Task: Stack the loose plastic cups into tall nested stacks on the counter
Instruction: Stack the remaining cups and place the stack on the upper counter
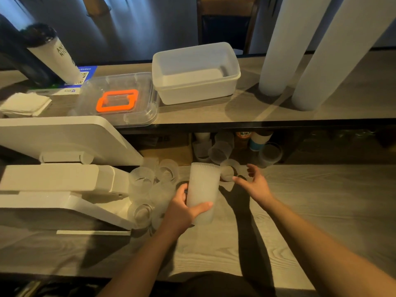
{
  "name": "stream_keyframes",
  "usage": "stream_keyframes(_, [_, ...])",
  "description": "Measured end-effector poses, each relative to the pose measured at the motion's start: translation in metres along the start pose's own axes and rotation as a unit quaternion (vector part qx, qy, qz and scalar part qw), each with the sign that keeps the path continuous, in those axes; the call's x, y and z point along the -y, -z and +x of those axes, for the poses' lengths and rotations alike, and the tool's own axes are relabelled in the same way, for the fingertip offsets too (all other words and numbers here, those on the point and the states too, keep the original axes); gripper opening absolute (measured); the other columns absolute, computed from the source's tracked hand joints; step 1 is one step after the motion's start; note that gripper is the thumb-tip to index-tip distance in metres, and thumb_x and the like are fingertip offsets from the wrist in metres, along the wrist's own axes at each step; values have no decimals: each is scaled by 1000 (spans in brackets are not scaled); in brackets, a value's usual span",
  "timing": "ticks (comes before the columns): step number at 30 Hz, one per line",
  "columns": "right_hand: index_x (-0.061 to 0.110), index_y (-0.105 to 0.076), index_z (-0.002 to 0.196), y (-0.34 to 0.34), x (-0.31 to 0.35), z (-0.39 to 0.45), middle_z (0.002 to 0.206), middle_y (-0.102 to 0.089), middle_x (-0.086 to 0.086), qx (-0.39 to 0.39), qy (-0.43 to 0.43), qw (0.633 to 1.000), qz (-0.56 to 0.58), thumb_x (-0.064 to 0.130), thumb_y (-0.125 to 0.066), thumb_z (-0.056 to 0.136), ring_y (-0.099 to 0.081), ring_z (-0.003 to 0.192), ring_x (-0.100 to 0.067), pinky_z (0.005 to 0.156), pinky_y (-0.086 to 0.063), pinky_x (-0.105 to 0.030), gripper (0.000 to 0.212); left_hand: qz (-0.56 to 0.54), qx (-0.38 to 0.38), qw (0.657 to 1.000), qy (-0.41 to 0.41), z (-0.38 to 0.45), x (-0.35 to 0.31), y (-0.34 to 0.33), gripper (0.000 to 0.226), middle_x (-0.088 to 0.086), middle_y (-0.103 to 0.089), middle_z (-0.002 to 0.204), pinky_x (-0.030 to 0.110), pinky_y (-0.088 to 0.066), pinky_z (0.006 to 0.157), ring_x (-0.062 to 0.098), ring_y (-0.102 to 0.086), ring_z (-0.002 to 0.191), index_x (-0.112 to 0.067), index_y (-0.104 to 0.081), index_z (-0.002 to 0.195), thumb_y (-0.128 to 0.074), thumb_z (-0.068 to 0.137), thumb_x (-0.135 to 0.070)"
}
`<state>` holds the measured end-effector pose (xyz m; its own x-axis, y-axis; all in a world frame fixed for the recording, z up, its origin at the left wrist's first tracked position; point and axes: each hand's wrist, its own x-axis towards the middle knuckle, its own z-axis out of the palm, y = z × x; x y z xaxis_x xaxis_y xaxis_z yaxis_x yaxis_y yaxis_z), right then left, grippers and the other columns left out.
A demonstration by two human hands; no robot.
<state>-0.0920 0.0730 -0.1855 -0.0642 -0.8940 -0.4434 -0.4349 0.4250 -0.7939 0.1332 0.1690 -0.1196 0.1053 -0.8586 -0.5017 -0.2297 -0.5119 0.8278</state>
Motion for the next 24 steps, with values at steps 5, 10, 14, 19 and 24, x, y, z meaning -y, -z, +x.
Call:
stream_keyframes(5, [25, -31, 153, -11, -3, 25, 156, -34, -4, -44, 23, 997, -67, 46, -83, 76, -37, 142, -26, 112, -42, -47, 95, -6, -2, 1000, 8, 9, -1, -2, 82, -9, -58, 125, 22, -55, 77, 10, -60, 109, -30, -39, 133, -89, 69, -36])
stream_keyframes(10, [20, -37, 148, -27, 33, 44, 147, -38, -9, -19, 101, 974, -201, 30, -78, 83, -37, 139, -28, 112, -41, -42, 77, 12, -10, 1000, 19, 13, 0, 0, 120, -3, -53, 140, 42, -55, 97, 16, -57, 120, -26, -31, 149, -82, 46, -64])
stream_keyframes(14, [17, -49, 138, -29, 58, 57, 130, -57, -8, 30, 153, 916, -371, 24, -73, 89, -53, 123, -27, 106, -44, -39, 55, 20, -21, 999, 20, 16, 6, 5, 117, -5, -51, 139, 43, -55, 97, 17, -55, 122, -28, -34, 147, -80, 47, -66])
stream_keyframes(19, [25, -59, 121, -31, 66, 68, 115, -64, -1, 92, 172, 894, -404, 20, -67, 93, -62, 113, -23, 100, -49, -37, 30, 6, -21, 1000, 22, 18, 10, 9, 111, -9, -50, 136, 30, -55, 87, 14, -54, 121, -32, -35, 145, -79, 49, -66])
stream_keyframes(24, [26, -60, 125, -30, 65, 73, 120, -64, -2, 107, 168, 888, -414, 19, -63, 96, -60, 118, -24, 104, -46, -37, 31, -21, -24, 999, 19, 20, 16, 14, 102, -7, -54, 136, 27, -56, 85, 12, -57, 118, -36, -38, 140, -81, 51, -60])
